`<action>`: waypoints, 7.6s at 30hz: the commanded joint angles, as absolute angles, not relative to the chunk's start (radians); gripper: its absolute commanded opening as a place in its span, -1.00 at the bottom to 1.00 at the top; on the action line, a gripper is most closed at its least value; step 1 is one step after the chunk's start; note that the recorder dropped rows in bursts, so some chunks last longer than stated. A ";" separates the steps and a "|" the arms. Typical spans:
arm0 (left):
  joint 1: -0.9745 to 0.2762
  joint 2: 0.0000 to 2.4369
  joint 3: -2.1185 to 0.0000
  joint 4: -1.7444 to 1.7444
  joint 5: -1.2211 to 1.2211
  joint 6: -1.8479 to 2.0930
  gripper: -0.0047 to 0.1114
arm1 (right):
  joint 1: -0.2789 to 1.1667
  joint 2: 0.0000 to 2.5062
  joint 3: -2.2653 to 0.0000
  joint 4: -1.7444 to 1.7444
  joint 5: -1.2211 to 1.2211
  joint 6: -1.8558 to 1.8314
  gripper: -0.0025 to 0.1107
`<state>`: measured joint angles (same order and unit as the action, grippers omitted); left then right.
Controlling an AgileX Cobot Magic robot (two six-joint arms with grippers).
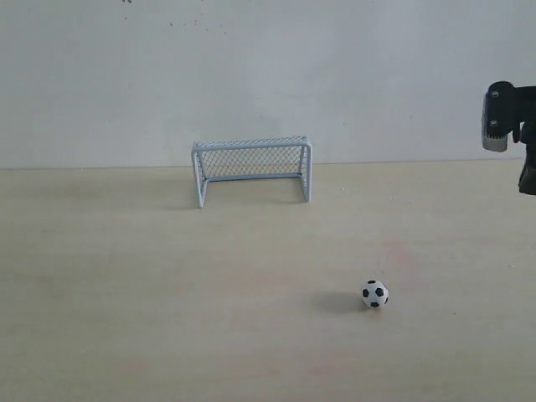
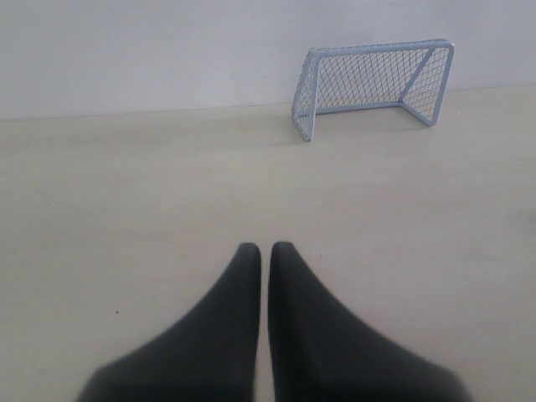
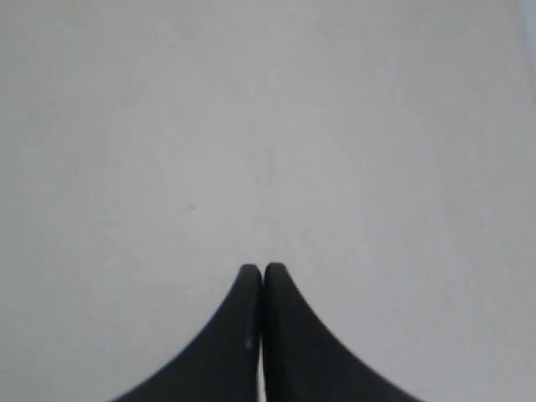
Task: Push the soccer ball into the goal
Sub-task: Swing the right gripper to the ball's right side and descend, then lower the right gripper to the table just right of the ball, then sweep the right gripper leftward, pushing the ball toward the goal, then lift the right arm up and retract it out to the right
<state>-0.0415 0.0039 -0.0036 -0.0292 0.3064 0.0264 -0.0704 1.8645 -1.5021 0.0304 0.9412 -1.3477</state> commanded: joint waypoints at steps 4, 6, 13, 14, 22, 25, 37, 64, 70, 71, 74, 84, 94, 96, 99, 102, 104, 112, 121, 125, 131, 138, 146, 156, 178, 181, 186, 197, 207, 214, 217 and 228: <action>-0.039 0.000 0.000 -0.038 0.304 0.023 -0.84 | -0.061 1.941 -1.687 0.306 1.221 -1.728 -0.96; -0.039 0.000 0.000 -0.038 0.304 0.023 -0.84 | -0.042 1.945 -1.687 0.292 1.221 -1.726 -0.96; -0.039 0.000 0.000 -0.038 0.306 0.023 -0.84 | 0.074 1.946 -1.649 0.131 1.221 -1.726 -0.96; -0.039 0.000 0.000 -0.038 0.306 0.023 -0.84 | 0.099 1.946 -1.623 0.087 1.221 -1.726 -0.96; -0.039 0.000 0.000 -0.038 0.306 0.023 -0.84 | 0.215 1.946 -1.426 -0.022 1.221 -1.818 -0.96; -0.039 0.000 0.000 -0.038 0.306 0.023 -0.84 | 0.232 1.943 -1.416 0.032 1.221 -1.846 -0.96; -0.039 0.000 0.000 -0.038 0.306 0.023 -0.84 | 0.275 1.946 -1.416 0.131 1.221 -1.901 -0.96; -0.039 0.000 0.000 -0.038 0.306 0.023 -0.84 | 0.288 2.047 -1.420 0.129 1.221 -1.992 -0.96; -0.039 0.000 0.000 -0.038 0.306 0.023 -0.84 | 0.288 2.054 -1.420 0.131 1.148 -1.994 -0.96; -0.039 0.000 0.000 -0.038 0.306 0.023 -0.84 | 0.288 2.056 -1.420 0.128 1.139 -1.994 -0.96; -0.039 0.000 0.000 -0.038 0.306 0.023 -0.84 | 0.288 2.073 -1.420 0.121 1.121 -1.994 -0.96; -0.039 0.000 0.000 -0.038 0.306 0.023 -0.84 | 0.290 2.094 -1.420 0.121 1.085 -1.996 -0.96; -0.039 0.000 0.000 -0.038 0.306 0.025 -0.84 | 0.338 2.094 -1.420 0.109 1.124 -1.988 -0.96; -0.039 0.000 0.000 -0.038 0.306 0.023 -0.84 | 0.342 2.094 -1.420 0.093 1.124 -1.980 -0.96; -0.039 0.000 0.000 -0.038 0.306 0.023 -0.84 | 0.347 2.094 -1.420 0.045 1.124 -1.947 -0.96; -0.039 0.000 0.000 -0.038 0.306 0.023 -0.84 | 0.347 2.094 -1.420 0.000 1.100 -1.914 -0.96; -0.039 0.000 0.000 -0.038 0.306 0.023 -0.84 | 0.347 2.094 -1.420 -0.025 1.076 -1.896 -0.96; -0.039 0.000 0.000 -0.038 0.306 0.023 -0.84 | 0.347 2.094 -1.420 -0.028 1.053 -1.894 -0.96; -0.039 0.000 0.000 -0.038 0.306 0.023 -0.84 | 0.347 2.094 -1.420 -0.028 1.102 -1.894 -0.96; -0.039 0.000 0.000 -0.038 0.306 0.023 -0.84 | 0.347 2.094 -1.420 -0.028 1.127 -1.894 -0.96; -0.039 0.000 0.000 -0.038 0.306 0.023 -0.84 | 0.349 2.092 -1.420 -0.005 1.129 -1.894 -0.96; -0.039 0.000 0.000 -0.038 0.306 0.023 -0.84 | 0.349 2.092 -1.420 -0.005 1.129 -1.894 -0.96; -0.039 0.000 0.000 -0.038 0.306 0.023 -0.84 | 0.349 2.061 -1.420 0.553 0.256 -1.776 -0.96; -0.039 0.000 0.000 -0.038 0.306 0.023 -0.84 | 0.200 1.823 -1.420 0.539 0.549 -1.517 -0.96; -0.039 0.000 0.000 -0.038 0.306 0.023 -0.84 | -0.309 1.383 -1.048 0.809 0.739 -1.265 -0.96; -0.039 0.000 0.000 -0.038 0.306 0.023 -0.84 | -0.305 1.300 -0.946 0.889 0.715 -1.299 -0.96; -0.039 0.000 0.000 -0.038 0.306 0.023 -0.84 | -0.305 1.185 -0.872 0.941 0.824 -1.307 -0.96; -0.039 0.000 0.000 -0.038 0.306 0.023 -0.84 | -0.305 1.115 -0.873 0.943 1.220 -1.307 -0.96; -0.039 0.000 0.000 -0.038 0.306 0.023 -0.84 | -0.305 1.115 -0.873 0.951 1.211 -1.293 -0.96; -0.039 0.000 0.000 -0.038 0.306 0.023 -0.84 | -0.305 1.026 -0.869 0.996 1.129 -1.191 -0.96; -0.039 0.000 0.000 -0.038 0.306 0.023 -0.84 | -0.305 0.926 -0.837 1.051 0.993 -1.175 -0.96; -0.039 0.000 0.000 -0.038 0.306 0.023 -0.84 | -0.131 0.596 -0.491 1.146 0.317 -1.175 -0.96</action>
<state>-0.0415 0.0039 -0.0036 -0.0292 0.3080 0.0264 -0.2038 0.6560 -0.5759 1.1317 0.4783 -1.1755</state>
